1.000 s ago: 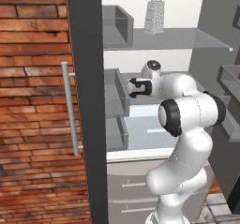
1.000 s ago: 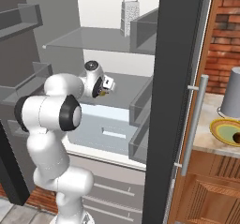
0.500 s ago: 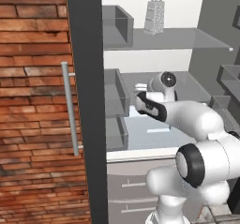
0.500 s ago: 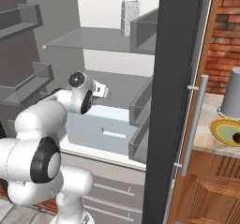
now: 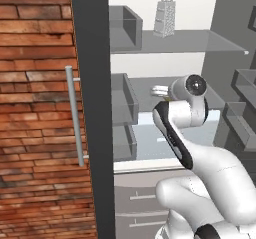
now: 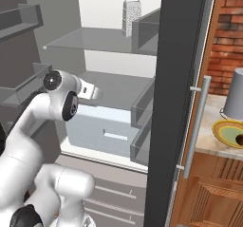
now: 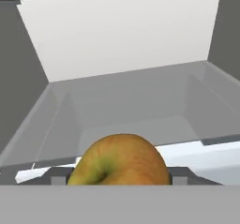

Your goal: Pick the apple and mango from the fridge and place them on the plate next to the blender to make a fruit smoothie.

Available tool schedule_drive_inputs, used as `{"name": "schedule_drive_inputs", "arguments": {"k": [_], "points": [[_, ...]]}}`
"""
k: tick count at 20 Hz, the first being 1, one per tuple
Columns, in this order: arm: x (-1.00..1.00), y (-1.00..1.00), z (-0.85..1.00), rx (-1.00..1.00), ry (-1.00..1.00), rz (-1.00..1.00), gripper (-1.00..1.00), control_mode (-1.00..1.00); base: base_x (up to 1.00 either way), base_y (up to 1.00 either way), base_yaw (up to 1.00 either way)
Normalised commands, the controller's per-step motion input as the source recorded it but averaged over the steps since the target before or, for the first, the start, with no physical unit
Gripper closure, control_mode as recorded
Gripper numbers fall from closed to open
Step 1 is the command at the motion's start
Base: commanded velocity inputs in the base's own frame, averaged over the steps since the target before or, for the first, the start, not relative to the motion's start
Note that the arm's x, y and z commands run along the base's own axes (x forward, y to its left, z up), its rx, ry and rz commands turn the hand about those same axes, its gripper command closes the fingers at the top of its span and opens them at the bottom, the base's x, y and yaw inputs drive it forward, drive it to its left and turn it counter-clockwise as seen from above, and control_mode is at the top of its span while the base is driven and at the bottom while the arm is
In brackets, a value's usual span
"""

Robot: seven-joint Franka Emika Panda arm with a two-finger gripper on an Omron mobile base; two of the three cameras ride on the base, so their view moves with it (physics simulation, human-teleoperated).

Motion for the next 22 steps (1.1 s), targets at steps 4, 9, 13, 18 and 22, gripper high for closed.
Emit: {"name": "schedule_drive_inputs", "arguments": {"k": [4, 9, 13, 18, 22], "points": [[-1.0, 0.0, 0.53, 0.05, 0.04, 0.0, 1.0, -1.0, 0.0, 0.0, 0.0], [-0.83, 0.0, 0.18, 0.13, 0.21, 0.04, 1.0, -1.0, 0.0, 0.0, 0.0], [-0.06, 0.01, 0.0, 0.01, 0.11, 0.03, 1.0, -1.0, 0.0, 0.0, 0.0], [-0.04, 0.0, 0.0, 0.0, 0.01, 0.0, 1.0, -1.0, 0.0, 0.0, 0.0], [-0.15, 0.0, -0.03, 0.0, 0.01, 0.0, 1.0, 1.0, -0.7, 0.0, 0.0]]}}
